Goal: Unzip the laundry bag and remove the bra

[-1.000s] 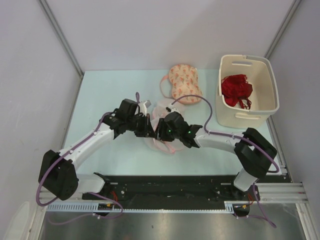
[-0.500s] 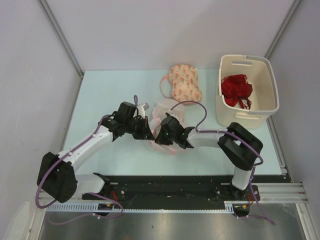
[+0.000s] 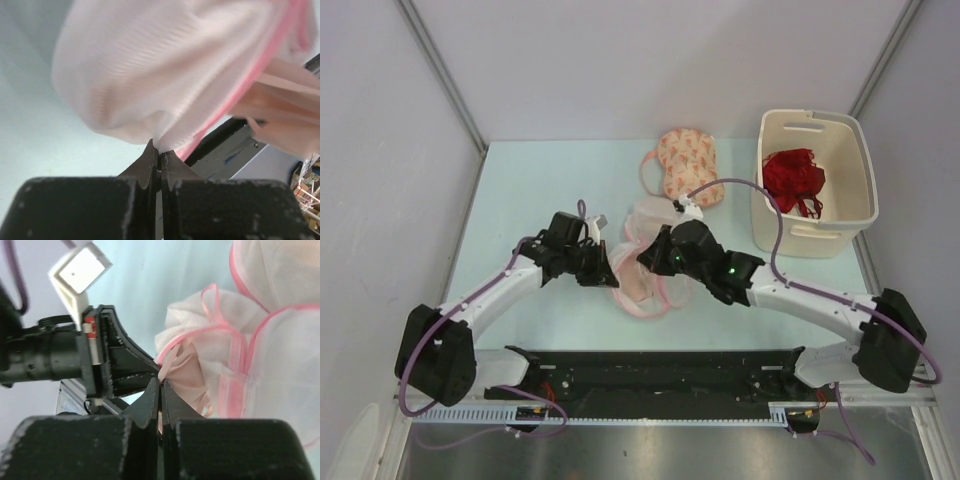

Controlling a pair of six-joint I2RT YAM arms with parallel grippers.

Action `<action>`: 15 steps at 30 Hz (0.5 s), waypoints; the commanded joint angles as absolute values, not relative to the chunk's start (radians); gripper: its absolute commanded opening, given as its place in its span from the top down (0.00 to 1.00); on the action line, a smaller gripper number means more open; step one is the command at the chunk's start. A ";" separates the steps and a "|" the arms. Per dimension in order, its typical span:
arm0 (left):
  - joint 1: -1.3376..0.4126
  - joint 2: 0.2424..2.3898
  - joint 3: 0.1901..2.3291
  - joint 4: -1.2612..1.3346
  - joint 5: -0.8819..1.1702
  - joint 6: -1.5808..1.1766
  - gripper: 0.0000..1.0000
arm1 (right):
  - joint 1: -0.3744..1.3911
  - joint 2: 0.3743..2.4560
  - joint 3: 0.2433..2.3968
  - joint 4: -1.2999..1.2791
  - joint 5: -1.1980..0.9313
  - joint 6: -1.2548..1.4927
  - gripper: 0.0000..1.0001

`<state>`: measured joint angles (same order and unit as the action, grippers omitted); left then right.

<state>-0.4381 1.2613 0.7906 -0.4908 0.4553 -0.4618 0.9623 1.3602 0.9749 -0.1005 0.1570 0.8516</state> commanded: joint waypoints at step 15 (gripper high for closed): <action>-0.430 1.324 0.804 -0.488 0.440 -0.425 1.00 | 0.870 1.011 1.002 -0.140 0.063 0.815 1.00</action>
